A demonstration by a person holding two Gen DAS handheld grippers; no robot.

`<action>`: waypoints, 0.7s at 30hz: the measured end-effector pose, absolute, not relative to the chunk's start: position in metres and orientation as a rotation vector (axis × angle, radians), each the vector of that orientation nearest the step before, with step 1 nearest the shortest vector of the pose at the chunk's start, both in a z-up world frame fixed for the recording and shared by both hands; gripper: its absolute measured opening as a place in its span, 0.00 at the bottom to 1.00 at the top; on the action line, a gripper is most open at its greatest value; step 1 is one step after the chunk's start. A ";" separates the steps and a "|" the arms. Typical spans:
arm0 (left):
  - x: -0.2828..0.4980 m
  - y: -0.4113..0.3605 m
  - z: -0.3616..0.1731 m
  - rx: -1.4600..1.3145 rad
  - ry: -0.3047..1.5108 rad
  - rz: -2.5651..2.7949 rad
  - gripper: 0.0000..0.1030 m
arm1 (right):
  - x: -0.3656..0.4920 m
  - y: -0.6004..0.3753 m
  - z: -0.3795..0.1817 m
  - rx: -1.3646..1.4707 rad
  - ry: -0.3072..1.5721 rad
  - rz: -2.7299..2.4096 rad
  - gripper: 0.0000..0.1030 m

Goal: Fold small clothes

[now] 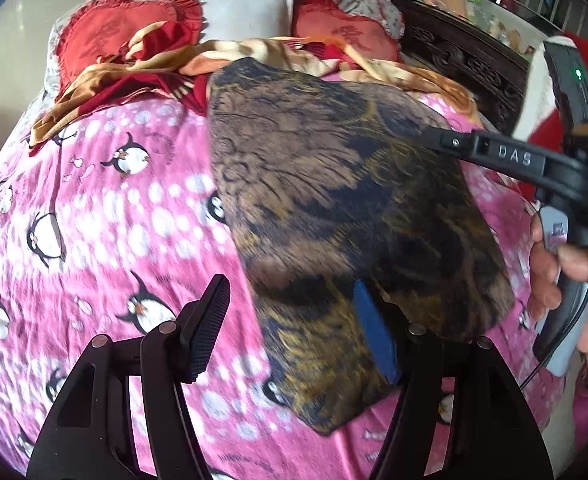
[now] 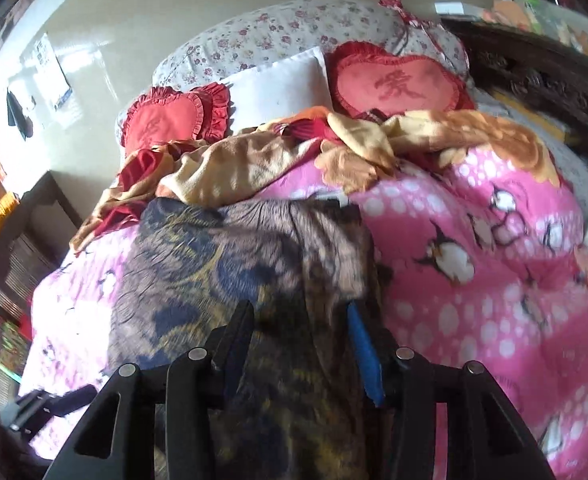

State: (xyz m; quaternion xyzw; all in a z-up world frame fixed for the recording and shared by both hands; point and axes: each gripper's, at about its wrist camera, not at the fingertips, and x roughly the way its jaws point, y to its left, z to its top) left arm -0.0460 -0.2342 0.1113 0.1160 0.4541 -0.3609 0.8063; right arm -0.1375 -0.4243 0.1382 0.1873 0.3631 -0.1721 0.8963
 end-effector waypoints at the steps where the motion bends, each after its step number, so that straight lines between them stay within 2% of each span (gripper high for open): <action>1: -0.040 -0.235 0.110 0.242 0.976 -0.764 0.63 | -0.131 -0.428 0.134 0.381 0.759 -0.375 0.45; 4: -0.027 -0.236 0.107 0.198 0.991 -0.763 0.63 | -0.116 -0.444 0.117 0.392 0.787 -0.448 0.49; 6: -0.019 -0.238 0.105 0.162 1.011 -0.781 0.63 | -0.114 -0.454 0.109 0.426 0.800 -0.450 0.62; 10: -0.009 -0.234 0.101 0.089 1.036 -0.871 0.63 | -0.136 -0.468 0.117 0.525 0.760 -0.370 0.65; 11: -0.005 -0.231 0.100 0.055 1.045 -0.914 0.66 | -0.148 -0.469 0.118 0.546 0.740 -0.341 0.69; 12: -0.001 -0.229 0.099 0.021 1.055 -0.958 0.77 | -0.161 -0.470 0.118 0.563 0.722 -0.311 0.76; 13: 0.002 -0.228 0.097 0.002 1.059 -0.980 0.81 | -0.169 -0.471 0.115 0.574 0.721 -0.294 0.79; 21: 0.007 -0.246 0.065 -0.023 1.152 -1.014 0.84 | -0.176 -0.471 0.080 0.696 0.744 -0.150 0.80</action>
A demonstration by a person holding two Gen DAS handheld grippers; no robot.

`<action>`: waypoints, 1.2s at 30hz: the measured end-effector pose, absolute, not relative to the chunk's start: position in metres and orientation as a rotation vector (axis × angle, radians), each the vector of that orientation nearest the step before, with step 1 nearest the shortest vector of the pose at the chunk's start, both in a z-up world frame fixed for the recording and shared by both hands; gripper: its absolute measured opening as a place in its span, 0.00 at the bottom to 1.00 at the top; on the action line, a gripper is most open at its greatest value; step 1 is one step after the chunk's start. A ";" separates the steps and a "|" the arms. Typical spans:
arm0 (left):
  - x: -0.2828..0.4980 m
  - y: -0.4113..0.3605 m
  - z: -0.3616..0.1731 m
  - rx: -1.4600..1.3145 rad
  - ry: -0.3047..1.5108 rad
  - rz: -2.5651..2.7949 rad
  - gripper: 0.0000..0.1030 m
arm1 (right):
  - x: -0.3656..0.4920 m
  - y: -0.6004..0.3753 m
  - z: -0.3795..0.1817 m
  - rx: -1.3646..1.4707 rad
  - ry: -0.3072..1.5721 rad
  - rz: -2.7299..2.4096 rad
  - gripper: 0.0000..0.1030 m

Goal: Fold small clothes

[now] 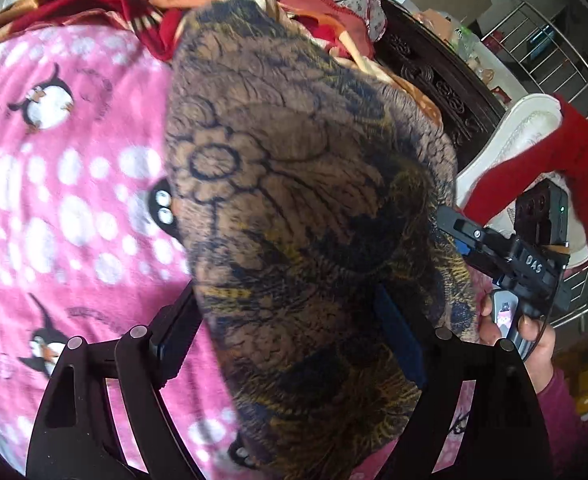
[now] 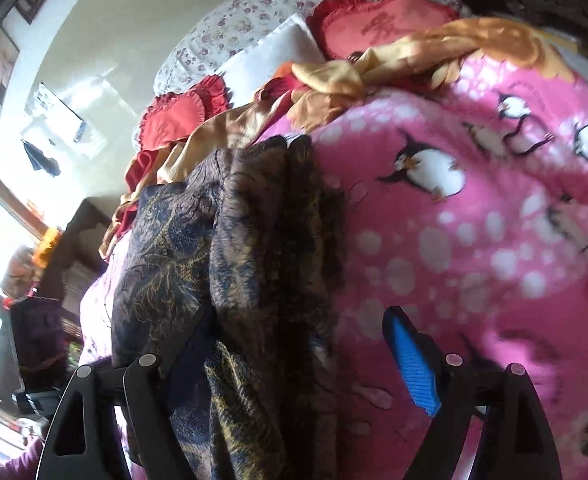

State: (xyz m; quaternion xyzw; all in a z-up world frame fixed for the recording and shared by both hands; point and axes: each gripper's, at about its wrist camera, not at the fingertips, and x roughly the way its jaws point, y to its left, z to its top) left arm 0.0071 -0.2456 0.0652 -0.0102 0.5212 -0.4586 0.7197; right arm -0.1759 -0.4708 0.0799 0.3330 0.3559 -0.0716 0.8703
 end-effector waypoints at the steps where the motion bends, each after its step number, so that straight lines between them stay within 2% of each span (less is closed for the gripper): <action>1: 0.006 -0.248 0.066 -0.017 1.136 -1.017 0.84 | -0.173 -0.470 0.077 0.712 0.747 -0.127 0.80; 2: 0.004 -0.250 0.066 -0.014 1.128 -1.023 0.84 | -0.171 -0.470 0.075 0.730 0.749 -0.110 0.80; 4: 0.002 -0.253 0.068 -0.023 1.136 -1.034 0.84 | -0.169 -0.465 0.076 0.738 0.738 -0.096 0.73; 5: 0.001 -0.253 0.071 -0.025 1.132 -1.041 0.76 | -0.168 -0.462 0.080 0.702 0.747 -0.115 0.61; 6: -0.001 -0.254 0.075 -0.018 1.118 -1.041 0.65 | -0.169 -0.458 0.085 0.670 0.750 -0.124 0.43; 7: -0.003 -0.252 0.079 -0.011 1.108 -1.044 0.59 | -0.170 -0.456 0.090 0.667 0.743 -0.116 0.31; 8: -0.003 -0.251 0.084 -0.010 1.100 -1.052 0.47 | -0.174 -0.453 0.098 0.683 0.736 -0.099 0.19; 9: -0.004 -0.246 0.090 -0.015 1.091 -1.062 0.36 | -0.176 -0.451 0.104 0.687 0.738 -0.099 0.17; 11: -0.006 -0.232 0.103 -0.042 1.086 -1.088 0.31 | -0.183 -0.442 0.118 0.688 0.739 -0.079 0.17; 15: -0.027 -0.186 0.131 -0.036 1.041 -1.100 0.31 | -0.200 -0.404 0.148 0.651 0.740 -0.005 0.17; 18: -0.046 -0.140 0.140 -0.062 1.072 -1.085 0.31 | -0.214 -0.373 0.157 0.661 0.746 0.062 0.17; 23: -0.090 -0.083 0.123 0.020 1.127 -0.993 0.31 | -0.241 -0.316 0.129 0.679 0.828 0.130 0.17; 25: -0.107 -0.071 0.101 0.112 1.177 -0.929 0.31 | -0.244 -0.298 0.099 0.668 0.943 0.097 0.26; 26: -0.112 -0.070 0.092 0.147 1.206 -0.890 0.34 | -0.245 -0.294 0.091 0.653 0.984 0.075 0.35; 27: -0.114 -0.064 0.085 0.153 1.221 -0.842 0.42 | -0.248 -0.290 0.086 0.619 1.015 0.026 0.41; 29: -0.114 -0.053 0.090 0.101 1.207 -0.806 0.48 | -0.255 -0.289 0.099 0.586 0.976 0.001 0.42; 31: -0.113 -0.044 0.102 0.077 1.181 -0.749 0.48 | -0.259 -0.288 0.122 0.565 0.906 -0.010 0.43; 34: -0.109 -0.047 0.119 0.075 1.095 -0.687 0.64 | -0.249 -0.276 0.150 0.501 0.825 0.025 0.43; 36: -0.108 -0.055 0.122 0.084 1.065 -0.664 0.66 | -0.229 -0.260 0.151 0.450 0.832 0.060 0.43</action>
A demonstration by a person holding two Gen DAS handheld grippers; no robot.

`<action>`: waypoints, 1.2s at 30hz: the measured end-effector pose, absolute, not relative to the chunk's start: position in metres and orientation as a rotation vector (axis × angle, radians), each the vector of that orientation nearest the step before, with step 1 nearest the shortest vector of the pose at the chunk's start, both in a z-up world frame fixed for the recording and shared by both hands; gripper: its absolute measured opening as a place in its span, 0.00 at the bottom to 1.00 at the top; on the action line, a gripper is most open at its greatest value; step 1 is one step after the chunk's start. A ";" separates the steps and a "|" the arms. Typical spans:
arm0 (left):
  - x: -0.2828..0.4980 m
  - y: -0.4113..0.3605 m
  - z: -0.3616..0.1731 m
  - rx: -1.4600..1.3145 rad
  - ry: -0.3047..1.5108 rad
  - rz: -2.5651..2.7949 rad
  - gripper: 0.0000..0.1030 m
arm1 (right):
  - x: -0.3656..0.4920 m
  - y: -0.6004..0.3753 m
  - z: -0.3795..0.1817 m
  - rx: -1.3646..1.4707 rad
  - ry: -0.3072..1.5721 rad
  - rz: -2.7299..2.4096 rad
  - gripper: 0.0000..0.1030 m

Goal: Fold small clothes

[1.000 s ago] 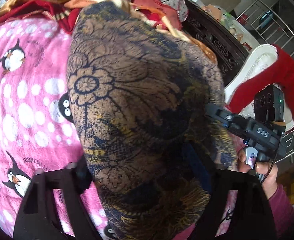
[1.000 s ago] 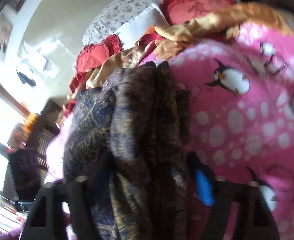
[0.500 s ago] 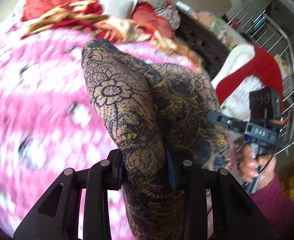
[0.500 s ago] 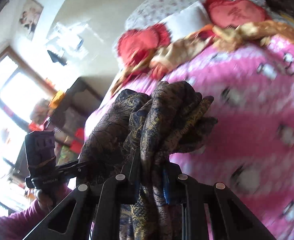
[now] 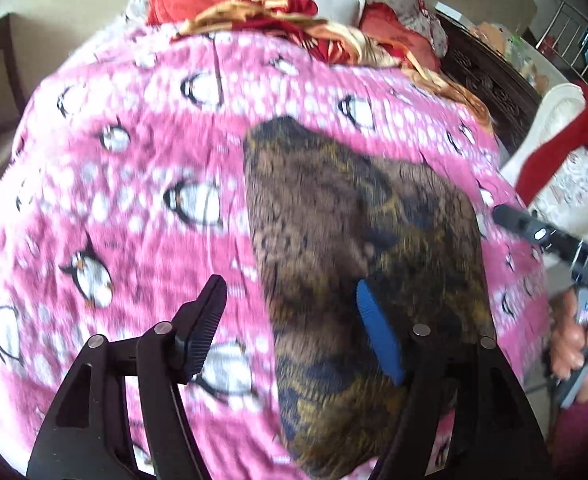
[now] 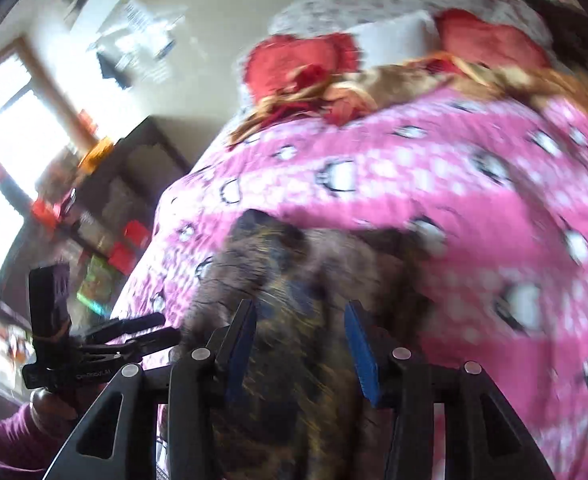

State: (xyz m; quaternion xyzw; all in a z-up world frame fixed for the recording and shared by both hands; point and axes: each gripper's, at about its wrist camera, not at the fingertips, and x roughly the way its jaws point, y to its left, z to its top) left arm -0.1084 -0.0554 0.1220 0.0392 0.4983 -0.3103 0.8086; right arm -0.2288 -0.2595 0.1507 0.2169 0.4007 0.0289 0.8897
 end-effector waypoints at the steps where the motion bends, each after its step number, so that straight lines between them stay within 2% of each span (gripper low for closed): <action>1: -0.110 -0.059 0.121 0.097 1.059 -0.654 0.66 | -0.219 -0.250 0.148 0.431 0.846 0.057 0.43; 5: -0.099 -0.082 0.103 0.158 1.083 -0.623 0.66 | -0.184 -0.245 0.109 0.274 0.947 -0.125 0.43; 8: -0.105 -0.082 0.090 0.177 1.076 -0.606 0.66 | -0.177 -0.269 0.080 0.367 0.983 -0.174 0.41; 18: -0.120 -0.084 0.102 0.214 1.005 -0.571 0.66 | -0.231 -0.228 0.122 0.301 0.949 -0.055 0.46; 24: -0.136 -0.078 0.116 0.206 0.961 -0.569 0.66 | -0.247 -0.212 0.082 0.249 1.064 -0.148 0.48; 28: -0.146 -0.074 0.125 0.212 0.932 -0.556 0.66 | -0.259 -0.215 0.086 0.315 1.027 -0.178 0.48; 32: -0.156 -0.068 0.135 0.200 0.905 -0.547 0.66 | -0.280 -0.207 0.115 0.296 0.945 -0.206 0.48; 34: -0.160 -0.066 0.140 0.193 0.897 -0.539 0.66 | -0.287 -0.202 0.130 0.274 0.906 -0.237 0.55; 36: -0.164 -0.063 0.145 0.192 0.883 -0.536 0.66 | -0.295 -0.196 0.147 0.254 0.859 -0.257 0.66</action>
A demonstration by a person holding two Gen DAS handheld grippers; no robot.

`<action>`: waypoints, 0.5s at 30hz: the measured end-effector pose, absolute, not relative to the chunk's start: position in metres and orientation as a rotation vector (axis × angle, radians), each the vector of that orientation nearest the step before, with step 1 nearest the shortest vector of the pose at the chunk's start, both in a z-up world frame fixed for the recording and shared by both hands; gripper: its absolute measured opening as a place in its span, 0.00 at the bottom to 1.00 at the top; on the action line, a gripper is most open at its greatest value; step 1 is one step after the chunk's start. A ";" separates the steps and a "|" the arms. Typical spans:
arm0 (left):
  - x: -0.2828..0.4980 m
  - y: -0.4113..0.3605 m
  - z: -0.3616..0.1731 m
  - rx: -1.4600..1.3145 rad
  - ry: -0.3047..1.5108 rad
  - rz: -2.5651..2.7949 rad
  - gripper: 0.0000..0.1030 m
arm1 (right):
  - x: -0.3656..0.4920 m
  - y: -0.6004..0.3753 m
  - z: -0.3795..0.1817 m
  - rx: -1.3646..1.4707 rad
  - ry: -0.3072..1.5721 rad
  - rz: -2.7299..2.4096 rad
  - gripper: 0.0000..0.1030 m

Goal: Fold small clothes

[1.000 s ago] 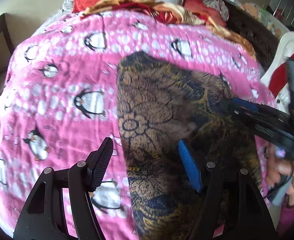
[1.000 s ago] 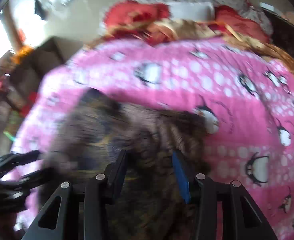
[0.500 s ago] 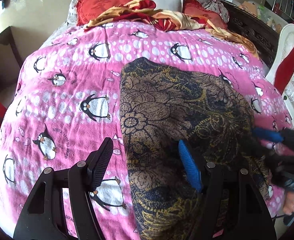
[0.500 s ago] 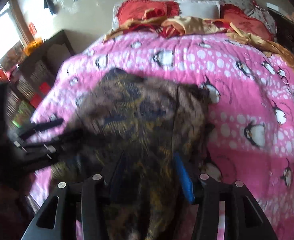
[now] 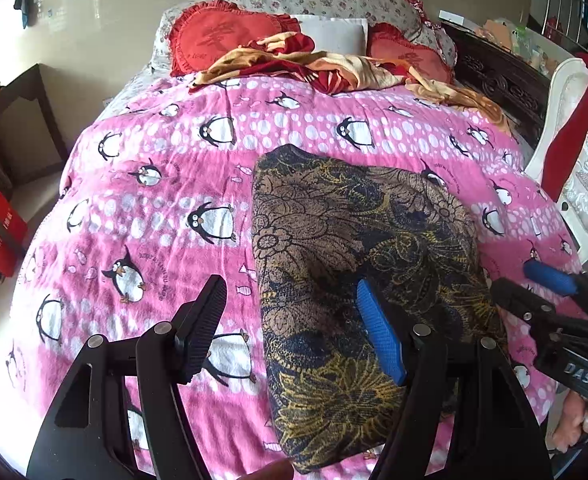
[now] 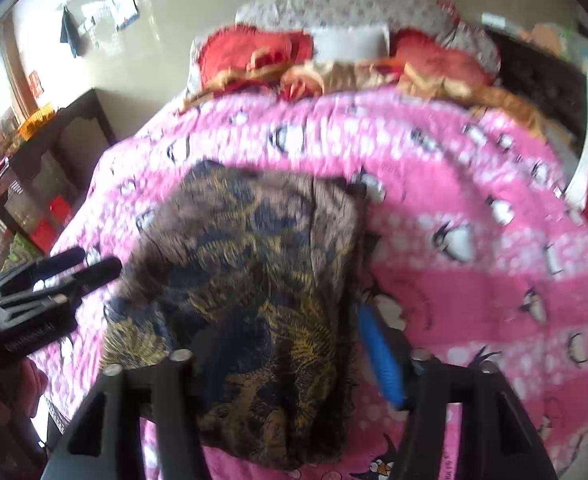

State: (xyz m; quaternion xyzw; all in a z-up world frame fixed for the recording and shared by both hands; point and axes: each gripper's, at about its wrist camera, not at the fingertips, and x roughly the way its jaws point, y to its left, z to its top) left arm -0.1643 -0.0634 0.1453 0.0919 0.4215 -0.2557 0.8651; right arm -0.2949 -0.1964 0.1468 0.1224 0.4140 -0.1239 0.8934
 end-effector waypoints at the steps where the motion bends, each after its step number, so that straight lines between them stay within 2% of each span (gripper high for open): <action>1: -0.166 -0.062 0.148 0.191 0.875 -0.536 0.66 | -0.296 -0.195 0.151 0.247 0.846 -0.261 0.67; 7: -0.175 -0.051 0.167 0.166 0.825 -0.530 0.66 | -0.295 -0.182 0.175 0.211 0.794 -0.284 0.74; 9: -0.178 -0.047 0.172 0.163 0.810 -0.526 0.66 | -0.294 -0.179 0.178 0.214 0.778 -0.286 0.82; 15: -0.183 -0.041 0.180 0.160 0.777 -0.527 0.66 | -0.289 -0.173 0.179 0.218 0.786 -0.310 0.83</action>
